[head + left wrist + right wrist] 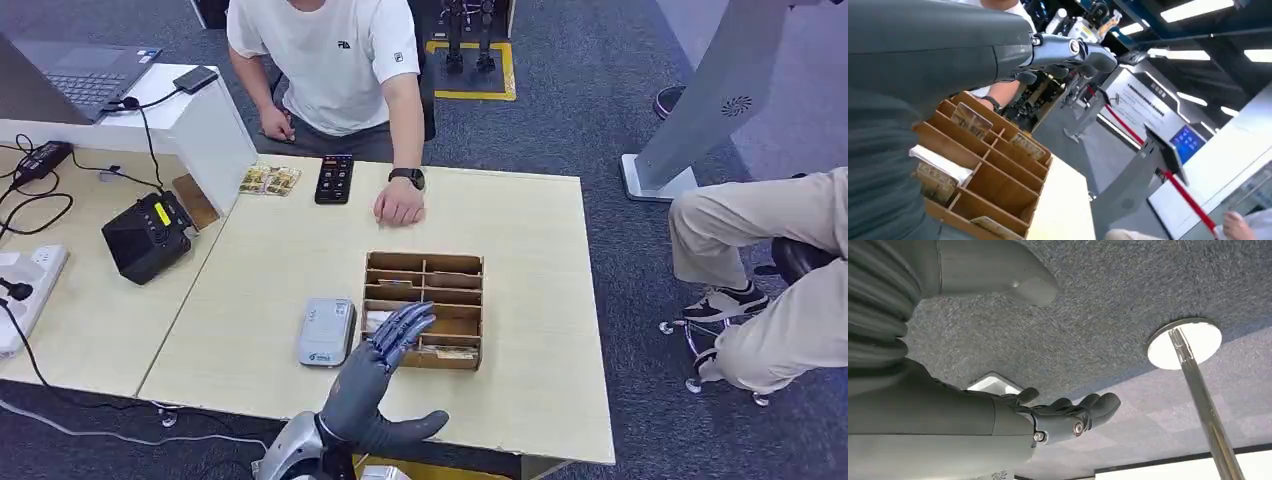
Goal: Pass the card to the sensor for recognition and then transmit it.
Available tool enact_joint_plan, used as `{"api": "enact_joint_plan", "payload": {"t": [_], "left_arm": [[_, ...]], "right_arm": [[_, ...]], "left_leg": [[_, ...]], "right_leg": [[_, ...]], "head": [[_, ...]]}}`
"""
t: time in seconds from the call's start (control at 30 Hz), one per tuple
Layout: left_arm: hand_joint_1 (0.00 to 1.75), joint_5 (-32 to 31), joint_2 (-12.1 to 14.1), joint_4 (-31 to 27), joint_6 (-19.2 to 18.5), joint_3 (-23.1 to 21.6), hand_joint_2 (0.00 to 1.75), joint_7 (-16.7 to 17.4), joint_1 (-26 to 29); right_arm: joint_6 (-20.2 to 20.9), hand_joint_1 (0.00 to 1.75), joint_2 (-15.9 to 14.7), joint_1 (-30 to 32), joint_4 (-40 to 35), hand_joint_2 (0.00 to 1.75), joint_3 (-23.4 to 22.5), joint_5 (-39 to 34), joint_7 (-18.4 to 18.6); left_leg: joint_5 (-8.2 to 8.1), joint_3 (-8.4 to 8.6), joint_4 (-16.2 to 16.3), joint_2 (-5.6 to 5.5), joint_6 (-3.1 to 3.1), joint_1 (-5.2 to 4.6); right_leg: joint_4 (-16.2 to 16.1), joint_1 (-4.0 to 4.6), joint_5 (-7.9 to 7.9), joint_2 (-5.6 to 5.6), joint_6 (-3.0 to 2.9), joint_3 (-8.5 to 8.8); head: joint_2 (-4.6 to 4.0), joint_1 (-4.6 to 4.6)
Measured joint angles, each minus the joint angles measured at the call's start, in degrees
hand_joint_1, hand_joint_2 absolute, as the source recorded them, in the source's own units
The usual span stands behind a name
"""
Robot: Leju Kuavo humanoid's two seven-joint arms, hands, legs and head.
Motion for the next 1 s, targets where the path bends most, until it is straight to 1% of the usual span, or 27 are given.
{"api": "enact_joint_plan", "payload": {"t": [0.2,0.3,0.4,0.6,0.7,0.9,1.0], "left_arm": [[0.00,-7.41,0.04,5.29,0.56,-1.44,1.75,5.82,-2.91],[0.00,-9.69,-0.15,7.76,1.31,-1.49,1.75,7.74,-4.02],[0.00,-10.96,-0.22,9.91,2.34,-1.49,1.75,9.03,-4.84],[0.00,-11.53,-0.24,11.90,2.78,-1.49,1.75,9.43,-5.54],[0.00,-12.77,-0.46,12.95,3.98,-1.49,1.75,10.96,-5.72],[0.00,-16.73,-1.09,15.63,7.74,-1.49,1.75,14.63,-6.33],[0.00,-17.25,-1.42,16.46,8.28,-1.49,1.75,15.11,-6.38]], "right_arm": [[0.00,0.00,0.02,-0.13,0.37,1.75,0.00,0.70,-0.48],[0.00,0.00,0.02,-0.17,0.48,1.75,0.00,0.77,-0.50],[0.00,0.00,0.02,-0.17,0.68,1.75,0.00,0.77,-0.55],[0.00,0.00,0.02,-0.17,0.88,1.75,0.00,0.79,-0.55],[0.00,0.00,0.02,-0.17,0.96,1.75,0.00,0.99,-0.53],[0.00,0.00,0.02,-0.16,1.05,1.75,0.00,1.62,-0.18],[0.00,0.00,0.02,-0.16,1.12,1.75,0.00,1.64,-0.04]], "left_leg": [[0.00,0.01,0.00,0.00,0.00,0.00],[0.00,0.00,0.00,0.00,0.00,0.01],[0.00,0.00,0.00,0.00,0.00,0.01],[0.00,0.00,0.00,0.00,0.00,0.00],[0.00,-0.01,0.00,0.00,0.00,0.00],[0.00,-0.01,0.00,0.00,0.00,0.00],[0.00,-0.01,0.00,0.00,0.00,0.01]], "right_leg": [[0.00,0.00,0.00,0.01,0.00,-0.01],[0.00,0.01,0.00,0.00,0.00,0.00],[0.00,0.00,0.00,0.01,0.00,0.00],[0.00,0.00,0.00,0.01,0.00,0.00],[0.00,0.00,0.00,0.01,0.00,-0.01],[0.00,0.00,0.00,0.01,0.00,0.00],[0.00,0.01,0.00,0.01,0.00,0.00]], "head": [[0.00,0.00],[0.00,0.00],[0.00,0.00],[0.00,0.00],[0.00,0.00],[0.00,0.00],[0.00,0.00]]}}
